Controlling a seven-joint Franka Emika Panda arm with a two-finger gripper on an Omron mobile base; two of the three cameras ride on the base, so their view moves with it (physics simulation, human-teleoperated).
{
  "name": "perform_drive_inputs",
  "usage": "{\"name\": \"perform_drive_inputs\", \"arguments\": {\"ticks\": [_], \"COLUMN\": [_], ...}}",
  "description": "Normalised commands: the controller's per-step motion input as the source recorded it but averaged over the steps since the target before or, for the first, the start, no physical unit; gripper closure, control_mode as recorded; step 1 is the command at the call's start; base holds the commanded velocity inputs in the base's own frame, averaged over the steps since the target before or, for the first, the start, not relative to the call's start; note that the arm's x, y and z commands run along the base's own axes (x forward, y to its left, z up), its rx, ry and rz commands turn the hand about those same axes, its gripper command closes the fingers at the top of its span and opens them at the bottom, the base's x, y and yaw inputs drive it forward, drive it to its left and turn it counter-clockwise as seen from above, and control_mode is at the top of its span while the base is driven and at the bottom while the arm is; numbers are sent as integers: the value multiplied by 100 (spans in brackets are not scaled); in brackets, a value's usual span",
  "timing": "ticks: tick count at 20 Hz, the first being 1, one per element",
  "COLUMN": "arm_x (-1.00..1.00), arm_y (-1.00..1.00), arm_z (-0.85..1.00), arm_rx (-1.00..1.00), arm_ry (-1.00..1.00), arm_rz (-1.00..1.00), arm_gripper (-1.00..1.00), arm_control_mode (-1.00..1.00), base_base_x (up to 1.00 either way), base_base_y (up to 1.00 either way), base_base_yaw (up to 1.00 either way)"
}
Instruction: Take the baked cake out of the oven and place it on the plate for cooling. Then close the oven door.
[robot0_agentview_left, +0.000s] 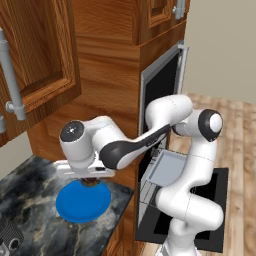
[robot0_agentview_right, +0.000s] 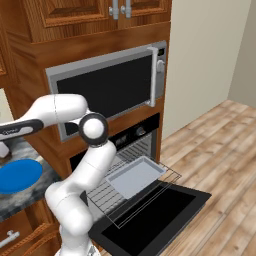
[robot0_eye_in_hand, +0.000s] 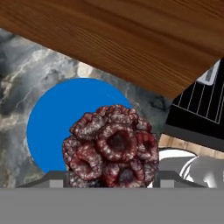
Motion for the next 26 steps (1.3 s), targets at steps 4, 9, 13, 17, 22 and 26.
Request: {"name": "perform_drive_inputs", "arguments": {"ticks": [4,9,13,17,22,26], "arm_x": [-2,-2,-6,-12,-23,-23], "arm_y": [9,7,9,8,6,0], "arm_z": [-42,-40,-39,-37,-35,-37], "arm_rx": [7,8,9,10,9,6], "arm_ry": [-6,-5,-3,-1,-3,-3], "arm_rz": [-26,-28,-28,-27,-26,-26], "arm_gripper": [100,100,100,100,100,100], "arm_control_mode": [-100,-100,-100,-100,-100,-100], "base_base_x": [0,0,0,0,0,0], "base_base_y": [0,0,0,0,0,0], "base_base_yaw": [0,0,0,0,0,0]}}
